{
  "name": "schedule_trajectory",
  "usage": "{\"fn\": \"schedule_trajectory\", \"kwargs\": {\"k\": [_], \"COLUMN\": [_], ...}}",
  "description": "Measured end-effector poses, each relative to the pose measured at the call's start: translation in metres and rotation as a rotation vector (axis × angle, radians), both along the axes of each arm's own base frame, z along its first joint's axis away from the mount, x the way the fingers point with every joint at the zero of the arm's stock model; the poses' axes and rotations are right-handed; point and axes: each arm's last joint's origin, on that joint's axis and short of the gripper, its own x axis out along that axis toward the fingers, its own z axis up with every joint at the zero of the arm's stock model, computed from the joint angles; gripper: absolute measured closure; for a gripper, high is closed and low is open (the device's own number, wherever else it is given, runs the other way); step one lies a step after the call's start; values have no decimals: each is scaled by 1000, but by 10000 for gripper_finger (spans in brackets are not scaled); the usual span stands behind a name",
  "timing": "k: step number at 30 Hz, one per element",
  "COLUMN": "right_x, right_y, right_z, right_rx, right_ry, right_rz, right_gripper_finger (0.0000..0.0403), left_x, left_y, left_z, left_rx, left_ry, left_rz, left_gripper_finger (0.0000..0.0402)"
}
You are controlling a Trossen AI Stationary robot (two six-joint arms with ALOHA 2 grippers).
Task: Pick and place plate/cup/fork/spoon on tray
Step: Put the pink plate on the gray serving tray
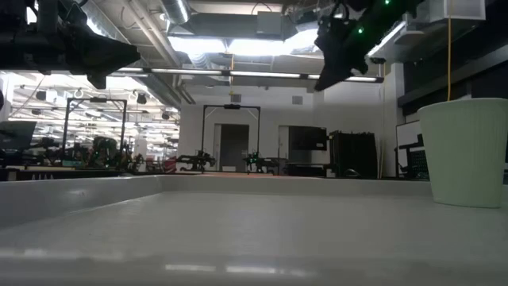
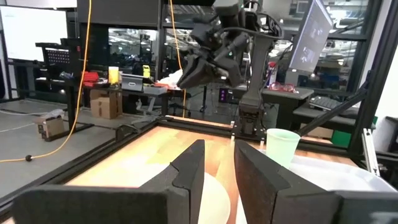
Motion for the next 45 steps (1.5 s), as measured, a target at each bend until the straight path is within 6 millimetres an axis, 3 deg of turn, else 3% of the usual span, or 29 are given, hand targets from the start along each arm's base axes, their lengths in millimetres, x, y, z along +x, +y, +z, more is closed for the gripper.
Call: {"fn": "schedule_trajectory", "kwargs": {"k": [5,8,12,18,26,29,32,35,41,45], "right_x": [-23,-47,-76,-104,-127,-132,-135,-136,-137,-137], "right_y": [25,46,74,102,109,109,110,109,109,109], "right_z": [-7,-23,-51,-74,-90,-95,-96,-95,-95,-95], "right_rx": [185,170,236,247,93,72,68,70,32,27], "right_ry": [126,193,75,-173,-446,-521,-587,-604,-591,-589], "right_rz": [-2,-119,-204,8,372,479,524,527,547,550], "right_gripper_finger": [352,352,352,352,352,352,352,352,352,352], "left_x": [0,0,0,0,0,-2,-5,-3,15,50], "left_y": [0,0,0,0,0,0,0,2,3,10], "left_z": [0,0,0,0,0,8,17,24,63,94], "left_rx": [0,0,0,0,17,34,-8,-34,20,123], "left_ry": [0,2,2,-1,2,-83,-182,-165,-69,83], "left_rz": [0,0,0,1,4,8,1,51,111,168], "left_gripper_finger": [321,321,321,321,321,321,321,321,321,321]}}
